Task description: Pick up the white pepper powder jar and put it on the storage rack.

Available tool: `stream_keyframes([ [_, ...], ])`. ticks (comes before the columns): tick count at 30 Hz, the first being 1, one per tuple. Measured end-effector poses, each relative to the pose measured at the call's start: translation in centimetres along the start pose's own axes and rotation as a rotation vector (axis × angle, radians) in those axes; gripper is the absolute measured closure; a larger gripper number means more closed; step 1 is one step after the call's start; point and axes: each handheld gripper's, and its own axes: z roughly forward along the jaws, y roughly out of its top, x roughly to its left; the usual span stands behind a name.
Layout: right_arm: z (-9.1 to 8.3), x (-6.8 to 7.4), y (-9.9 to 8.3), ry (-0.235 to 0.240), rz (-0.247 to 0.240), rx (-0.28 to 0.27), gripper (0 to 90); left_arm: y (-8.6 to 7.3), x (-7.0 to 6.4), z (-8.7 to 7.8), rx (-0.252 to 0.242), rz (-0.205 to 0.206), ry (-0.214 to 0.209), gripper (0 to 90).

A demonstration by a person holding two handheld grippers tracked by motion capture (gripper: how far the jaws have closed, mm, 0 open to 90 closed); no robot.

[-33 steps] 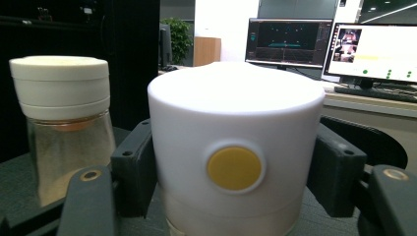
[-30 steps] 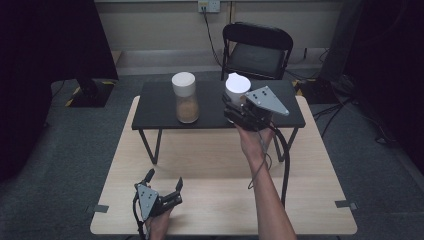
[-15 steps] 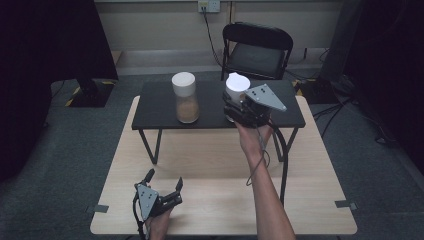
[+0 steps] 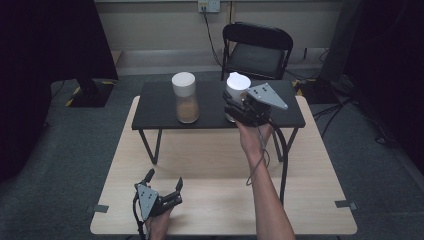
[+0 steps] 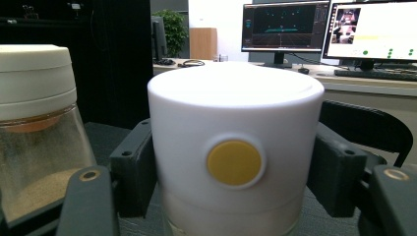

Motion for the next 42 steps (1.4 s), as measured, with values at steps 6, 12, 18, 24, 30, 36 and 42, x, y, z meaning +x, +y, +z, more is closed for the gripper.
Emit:
stream_keyframes([
  [6,0.1,0.0,-0.2,-0.001,0.004,-0.005,29.6,0.0,0.0,0.0,0.000,0.001,0.000,1.9],
  [12,0.1,-0.2,-0.1,0.005,0.012,-0.004,29.5,0.0,0.0,0.0,0.000,0.001,0.000,1.9],
  [18,0.1,-0.3,-0.2,0.013,0.026,-0.008,28.6,0.0,0.0,0.0,0.000,0.001,0.000,1.9],
  [24,0.1,-0.2,-0.3,0.007,0.013,-0.015,23.2,0.0,0.0,0.0,0.000,0.001,0.000,1.8],
  [30,0.2,0.4,-0.7,-0.009,-0.024,-0.031,9.9,0.0,0.0,0.0,0.000,0.001,0.000,1.9],
  [36,0.1,0.6,-1.3,-0.005,-0.024,-0.059,2.4,0.0,0.0,0.0,-0.001,0.001,0.000,1.8],
  [42,-0.3,0.5,-2.0,-0.001,-0.004,-0.091,0.0,0.0,0.0,0.0,0.000,0.001,0.000,1.8],
])
